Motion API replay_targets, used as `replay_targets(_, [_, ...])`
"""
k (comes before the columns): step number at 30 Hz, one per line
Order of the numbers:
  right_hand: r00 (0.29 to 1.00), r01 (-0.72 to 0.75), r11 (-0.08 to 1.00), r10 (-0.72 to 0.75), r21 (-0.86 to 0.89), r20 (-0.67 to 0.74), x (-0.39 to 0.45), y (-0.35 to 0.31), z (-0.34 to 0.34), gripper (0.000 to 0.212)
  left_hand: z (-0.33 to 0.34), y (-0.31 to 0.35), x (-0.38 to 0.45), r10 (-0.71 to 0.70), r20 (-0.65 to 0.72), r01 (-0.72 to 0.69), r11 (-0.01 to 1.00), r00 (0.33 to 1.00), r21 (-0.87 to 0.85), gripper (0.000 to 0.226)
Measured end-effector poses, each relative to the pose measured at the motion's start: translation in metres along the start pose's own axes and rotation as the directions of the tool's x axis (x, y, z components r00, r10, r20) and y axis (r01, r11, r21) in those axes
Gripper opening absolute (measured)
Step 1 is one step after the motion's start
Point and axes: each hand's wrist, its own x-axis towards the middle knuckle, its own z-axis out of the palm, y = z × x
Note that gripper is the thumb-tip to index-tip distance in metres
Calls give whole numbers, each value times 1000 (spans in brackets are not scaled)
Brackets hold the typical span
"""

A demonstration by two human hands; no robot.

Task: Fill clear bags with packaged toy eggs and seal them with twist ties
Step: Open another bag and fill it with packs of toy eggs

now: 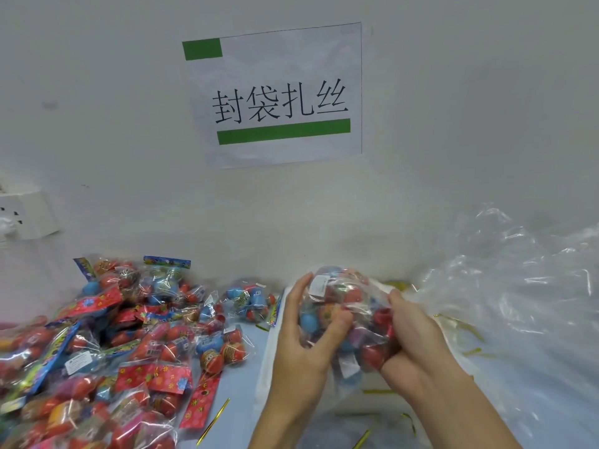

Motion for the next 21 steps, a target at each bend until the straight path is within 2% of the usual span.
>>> replay_targets(2, [994, 103, 985, -105, -136, -3, -1, 10, 7, 39, -10, 4, 3, -125, -62, 124, 992, 990, -16, 63])
replay_targets(3, [978, 196, 928, -207, -317, -3, -1, 13, 8, 37, -16, 7, 4, -199, -67, 197, 980, 978, -36, 66])
replay_targets(4, [946, 294, 808, -323, -510, 34, -2, 14, 7, 36, -21, 9, 5, -266, -46, 263, 963, 963, -64, 68])
replay_targets(5, [900, 390, 637, -415, -665, 131, -4, 13, 5, 37, -26, 12, 4, -325, 3, 323, 942, 946, -95, 67])
replay_targets(6, [857, 485, 508, -440, -712, 269, -7, 11, 3, 40, -30, 15, 4, -378, 70, 384, 918, 923, -100, 60])
replay_targets(7, [825, 562, 483, -386, -672, 413, -11, 7, 1, 44, -33, 18, 2, -429, 145, 442, 894, 891, -70, 51])
replay_targets(9, [769, 612, 535, -232, -582, 596, -18, -2, -3, 45, -39, 21, -1, -533, 248, 542, 839, 809, 33, 39])
replay_targets(11, [750, 624, 546, -217, -559, 625, -23, -5, -5, 40, -43, 21, -1, -580, 304, 589, 805, 755, 71, 42])
replay_targets(12, [783, 598, 575, -270, -559, 560, -20, -7, -5, 43, -43, 20, 0, -571, 329, 587, 807, 752, 60, 48])
replay_targets(13, [838, 530, 666, -319, -525, 442, -17, -8, -5, 46, -43, 18, 1, -553, 330, 580, 814, 765, 20, 55])
replay_targets(15, [923, 376, 872, -325, -313, 205, -9, -13, -8, 49, -39, 13, 3, -500, 265, 540, 836, 825, -102, 56])
replay_targets(16, [950, 301, 940, -282, -159, 130, -5, -18, -11, 47, -37, 11, 4, -445, 214, 475, 873, 870, -115, 54])
replay_targets(18, [986, 160, 983, -164, 86, 38, -1, -25, -17, 36, -34, 4, 4, -267, 172, 262, 964, 948, 56, 69])
replay_targets(20, [996, 91, 985, -93, 146, 7, 3, -24, -19, 29, -26, -2, 2, -87, 234, 22, 963, 968, 269, 93])
replay_targets(21, [997, 74, 987, -75, 140, 5, 4, -20, -16, 31, -20, -3, 0, -34, 249, -43, 954, 968, 297, 99])
